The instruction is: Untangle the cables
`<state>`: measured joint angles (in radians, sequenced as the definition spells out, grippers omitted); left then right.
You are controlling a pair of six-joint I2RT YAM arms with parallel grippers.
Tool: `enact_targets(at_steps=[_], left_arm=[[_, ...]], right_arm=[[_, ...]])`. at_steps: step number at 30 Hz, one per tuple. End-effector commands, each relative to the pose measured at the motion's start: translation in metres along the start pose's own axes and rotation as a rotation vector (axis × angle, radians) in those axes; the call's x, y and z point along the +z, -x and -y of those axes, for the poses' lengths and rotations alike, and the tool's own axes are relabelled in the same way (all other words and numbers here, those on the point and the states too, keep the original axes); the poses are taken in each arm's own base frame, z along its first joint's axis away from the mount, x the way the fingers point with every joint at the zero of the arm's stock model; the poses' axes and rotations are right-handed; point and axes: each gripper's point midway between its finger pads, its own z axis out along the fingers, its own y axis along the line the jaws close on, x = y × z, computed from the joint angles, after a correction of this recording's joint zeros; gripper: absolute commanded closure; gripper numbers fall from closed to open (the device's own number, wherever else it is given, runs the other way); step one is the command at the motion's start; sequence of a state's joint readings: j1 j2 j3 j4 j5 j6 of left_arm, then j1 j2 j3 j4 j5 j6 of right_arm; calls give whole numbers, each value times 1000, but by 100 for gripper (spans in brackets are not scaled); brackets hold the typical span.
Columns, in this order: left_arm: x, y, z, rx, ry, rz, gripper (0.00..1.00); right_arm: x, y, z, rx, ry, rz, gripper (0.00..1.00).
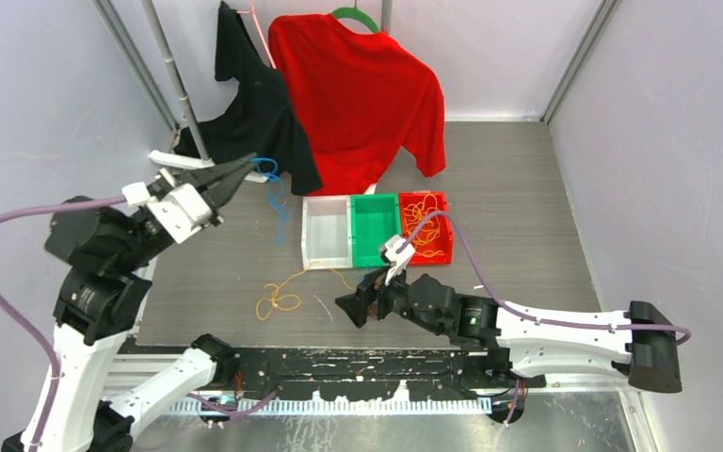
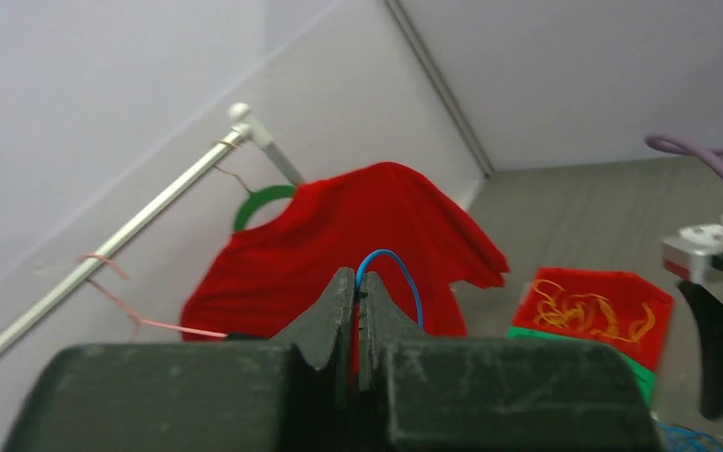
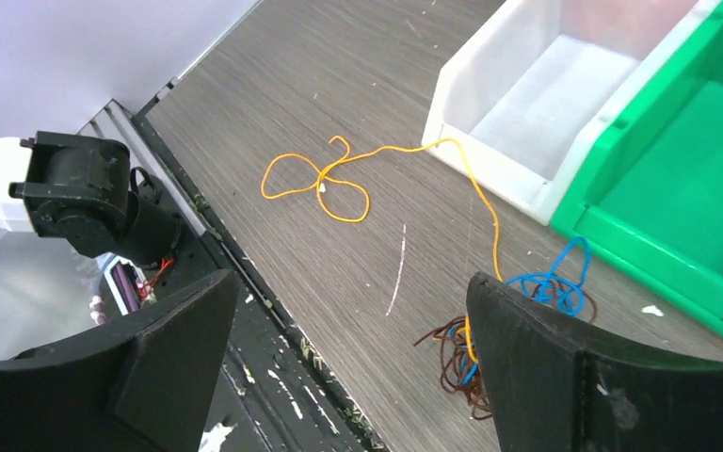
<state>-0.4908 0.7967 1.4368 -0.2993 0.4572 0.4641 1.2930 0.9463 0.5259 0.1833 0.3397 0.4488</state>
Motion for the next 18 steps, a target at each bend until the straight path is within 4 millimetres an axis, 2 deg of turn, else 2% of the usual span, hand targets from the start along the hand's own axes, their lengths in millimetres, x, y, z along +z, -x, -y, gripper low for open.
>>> enact_targets(at_steps=[1, 6, 12, 15, 18], left_arm=[[3, -20, 35, -157, -127, -26, 100], [10, -52, 54, -233, -172, -81, 100], [24, -92, 66, -244, -188, -137, 100], [31, -101, 68, -247, -202, -149, 100], [35, -104, 68, -246, -204, -150, 100]], right_arm=[[-11, 28, 12, -39, -67, 57, 5], [-19, 63, 55, -15, -268, 189, 13], [-23, 97, 125, 79, -526, 247, 17], [-17, 103, 155, 74, -616, 222, 18], [-1, 103, 174, 47, -667, 165, 18]])
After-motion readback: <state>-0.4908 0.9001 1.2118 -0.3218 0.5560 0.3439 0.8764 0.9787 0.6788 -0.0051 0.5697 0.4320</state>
